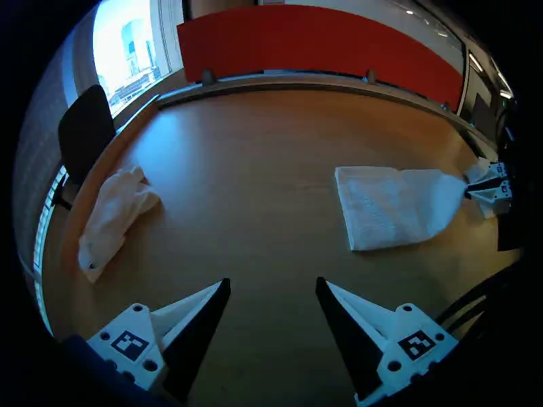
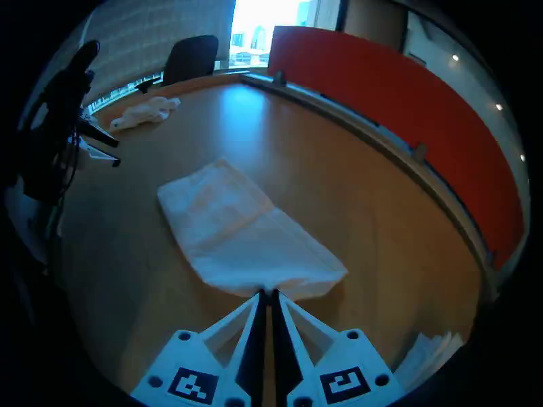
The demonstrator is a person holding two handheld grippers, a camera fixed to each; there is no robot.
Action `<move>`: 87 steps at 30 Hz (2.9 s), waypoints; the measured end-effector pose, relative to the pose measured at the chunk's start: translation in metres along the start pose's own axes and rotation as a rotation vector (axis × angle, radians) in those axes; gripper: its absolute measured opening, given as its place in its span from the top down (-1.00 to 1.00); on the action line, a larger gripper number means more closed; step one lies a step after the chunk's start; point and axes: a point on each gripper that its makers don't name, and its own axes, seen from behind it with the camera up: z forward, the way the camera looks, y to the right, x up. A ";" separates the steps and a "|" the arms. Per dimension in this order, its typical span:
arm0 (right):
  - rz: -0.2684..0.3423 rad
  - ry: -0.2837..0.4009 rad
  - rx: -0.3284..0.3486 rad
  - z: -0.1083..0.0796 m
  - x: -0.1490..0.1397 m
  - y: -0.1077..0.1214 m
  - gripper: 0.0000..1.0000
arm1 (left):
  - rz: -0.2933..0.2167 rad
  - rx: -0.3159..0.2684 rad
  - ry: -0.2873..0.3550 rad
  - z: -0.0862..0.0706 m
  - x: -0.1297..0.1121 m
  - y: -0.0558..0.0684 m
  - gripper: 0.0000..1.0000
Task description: Fold towel
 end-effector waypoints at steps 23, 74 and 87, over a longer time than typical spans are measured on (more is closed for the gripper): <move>-0.123 0.105 0.043 0.011 0.091 -0.021 0.90 | -0.013 0.014 0.029 -0.012 0.006 -0.007 -0.87; -0.169 0.004 0.263 0.108 0.103 -0.125 -0.39 | -0.083 0.055 0.066 -0.044 -0.001 -0.030 -0.87; -0.122 -0.012 0.231 0.092 0.076 -0.114 -0.39 | -0.093 0.060 0.065 -0.043 0.000 -0.029 -0.87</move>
